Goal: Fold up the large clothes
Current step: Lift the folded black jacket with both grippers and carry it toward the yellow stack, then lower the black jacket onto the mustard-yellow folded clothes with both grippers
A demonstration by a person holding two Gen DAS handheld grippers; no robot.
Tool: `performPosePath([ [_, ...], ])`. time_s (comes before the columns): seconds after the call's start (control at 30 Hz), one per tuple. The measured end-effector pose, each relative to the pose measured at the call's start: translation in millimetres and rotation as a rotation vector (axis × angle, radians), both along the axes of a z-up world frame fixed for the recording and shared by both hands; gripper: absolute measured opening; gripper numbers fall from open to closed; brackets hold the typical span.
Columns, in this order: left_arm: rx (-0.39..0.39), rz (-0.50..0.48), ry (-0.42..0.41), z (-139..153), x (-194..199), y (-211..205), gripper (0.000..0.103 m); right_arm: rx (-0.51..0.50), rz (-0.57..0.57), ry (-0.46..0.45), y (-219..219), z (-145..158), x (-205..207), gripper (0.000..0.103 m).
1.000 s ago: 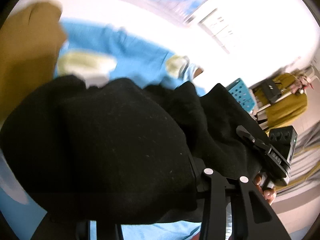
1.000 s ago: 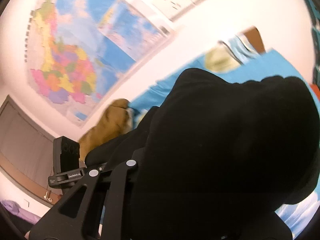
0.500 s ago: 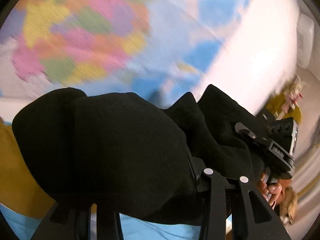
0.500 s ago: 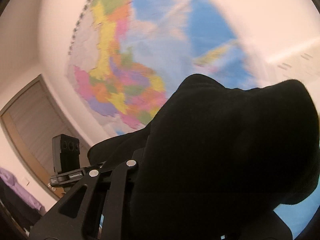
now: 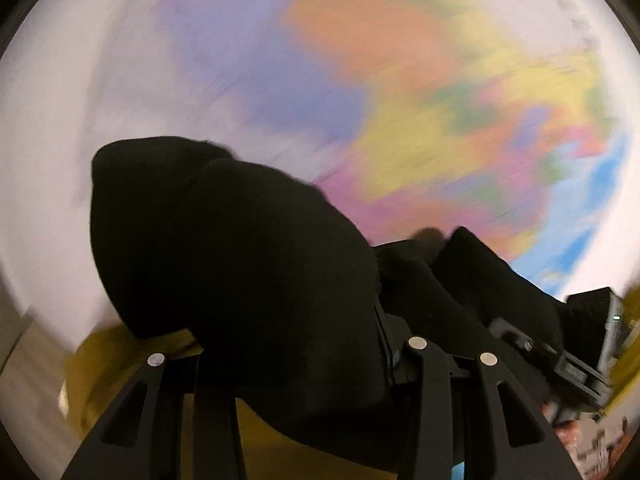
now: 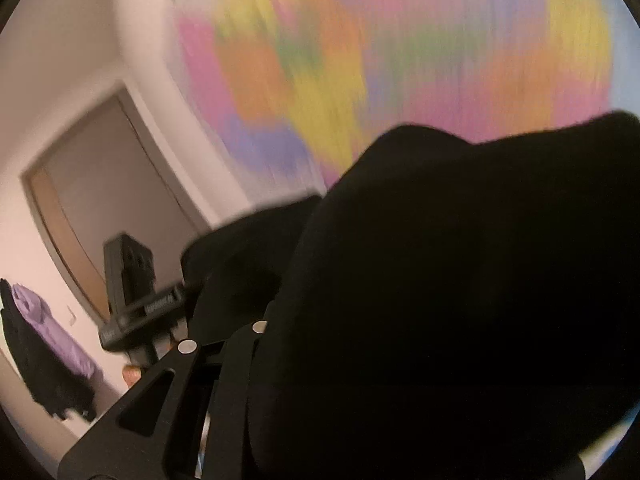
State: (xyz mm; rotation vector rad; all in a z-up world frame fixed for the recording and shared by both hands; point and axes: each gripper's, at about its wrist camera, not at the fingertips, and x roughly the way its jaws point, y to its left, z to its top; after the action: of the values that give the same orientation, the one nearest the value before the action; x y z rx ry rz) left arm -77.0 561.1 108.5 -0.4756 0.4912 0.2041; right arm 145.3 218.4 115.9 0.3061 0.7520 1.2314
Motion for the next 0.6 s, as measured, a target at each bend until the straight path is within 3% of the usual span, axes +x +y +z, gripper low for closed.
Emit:
performPosePath([
  [0.1,-0.110,0.040,0.128,-80,-8,32,0.040,-0.121,0.074,0.130,28,-72,-6,0.018],
  [0.17,-0.194,0.026,0.108,-108,-22,43,0.041,-0.134,0.103,0.177,26,-97,-13,0.026],
  [0.27,-0.196,0.020,0.053,-107,-37,42,0.044,-0.115,0.121,0.187,8,-92,-18,0.039],
  [0.33,-0.181,0.020,0.065,-105,-40,40,0.046,-0.102,0.111,0.176,-13,-85,-20,0.042],
  [0.4,-0.176,0.014,0.075,-105,-41,39,0.048,-0.103,0.083,0.186,-32,-84,-19,0.055],
  [0.43,-0.168,0.009,0.081,-104,-42,39,0.049,-0.089,0.048,0.196,-46,-85,-17,0.056],
  [0.5,-0.158,0.012,0.085,-103,-45,34,0.051,-0.027,0.029,0.268,-65,-90,-12,0.053],
  [0.53,-0.152,0.017,0.090,-103,-44,33,0.052,-0.003,0.028,0.294,-69,-92,-9,0.048],
  [0.57,-0.149,0.022,0.095,-102,-43,32,0.053,0.008,0.030,0.297,-65,-91,-5,0.033],
  [0.6,-0.144,0.032,0.100,-101,-44,31,0.053,0.004,0.025,0.279,-66,-88,-9,0.030],
])
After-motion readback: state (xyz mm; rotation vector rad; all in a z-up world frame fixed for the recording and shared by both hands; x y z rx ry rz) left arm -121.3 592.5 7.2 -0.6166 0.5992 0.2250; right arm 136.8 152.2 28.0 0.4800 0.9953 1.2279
